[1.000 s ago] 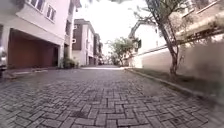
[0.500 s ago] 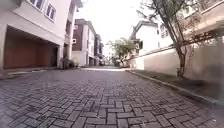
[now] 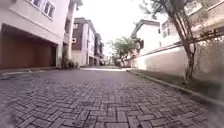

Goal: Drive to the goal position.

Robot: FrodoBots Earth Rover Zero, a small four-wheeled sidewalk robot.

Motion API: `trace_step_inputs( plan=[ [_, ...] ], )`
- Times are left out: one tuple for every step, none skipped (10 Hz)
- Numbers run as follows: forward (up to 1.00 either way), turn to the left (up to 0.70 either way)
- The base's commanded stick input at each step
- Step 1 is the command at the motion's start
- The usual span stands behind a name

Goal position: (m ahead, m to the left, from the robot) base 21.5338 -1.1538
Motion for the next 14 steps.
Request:
trace_step_inputs(
  plan=[
    [0.69,0.03],
    [0.69,0.03],
    [0.69,0.03],
    [0.69,0.03],
    [0.69,0.03],
    [0.69,0.03],
    [0.69,0.03],
    [0.69,0.03],
    [0.69,0.03],
    [0.69,0.03],
    [0.69,0.03],
    [0.69,0.03],
    [0.69,0.03],
    [0.69,0.03]
  ],
)
